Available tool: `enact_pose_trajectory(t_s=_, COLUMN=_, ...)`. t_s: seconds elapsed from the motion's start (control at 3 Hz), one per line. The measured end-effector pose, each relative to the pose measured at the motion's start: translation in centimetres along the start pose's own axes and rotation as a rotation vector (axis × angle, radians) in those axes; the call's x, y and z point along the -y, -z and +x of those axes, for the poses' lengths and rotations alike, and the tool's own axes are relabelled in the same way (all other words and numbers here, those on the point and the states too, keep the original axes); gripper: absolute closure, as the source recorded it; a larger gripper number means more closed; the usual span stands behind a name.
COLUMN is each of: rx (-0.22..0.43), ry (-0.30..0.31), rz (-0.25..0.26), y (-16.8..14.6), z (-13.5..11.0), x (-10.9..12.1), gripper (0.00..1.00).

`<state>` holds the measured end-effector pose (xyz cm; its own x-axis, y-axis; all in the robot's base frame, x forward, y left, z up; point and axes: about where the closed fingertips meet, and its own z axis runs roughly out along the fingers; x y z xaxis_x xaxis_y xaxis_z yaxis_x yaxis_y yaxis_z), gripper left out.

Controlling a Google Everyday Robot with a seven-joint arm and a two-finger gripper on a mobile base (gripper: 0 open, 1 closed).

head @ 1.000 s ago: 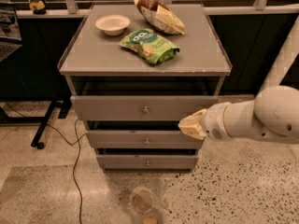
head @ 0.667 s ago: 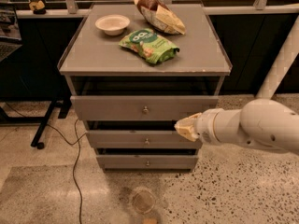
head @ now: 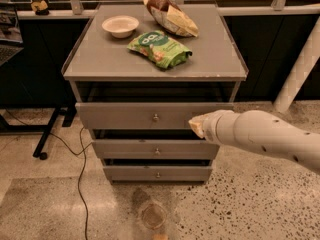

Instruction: Open top drawer

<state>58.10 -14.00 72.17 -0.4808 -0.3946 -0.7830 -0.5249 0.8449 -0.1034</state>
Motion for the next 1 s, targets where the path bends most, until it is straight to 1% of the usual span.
enact_pose_trajectory(t_s=0.33, rx=0.014, ry=-0.014, rz=0.030, y=-0.82, z=-1.12, x=1.09, gripper=1.00)
enact_pose_trajectory(t_s=0.67, rx=0.014, ry=-0.013, rz=0.029, y=-0.82, z=-1.12, x=1.05, gripper=1.00)
enact_pose_trajectory(t_s=1.0, rx=0.025, ry=0.002, rz=-0.009, y=-1.28, z=-1.84, x=0.54, gripper=1.00)
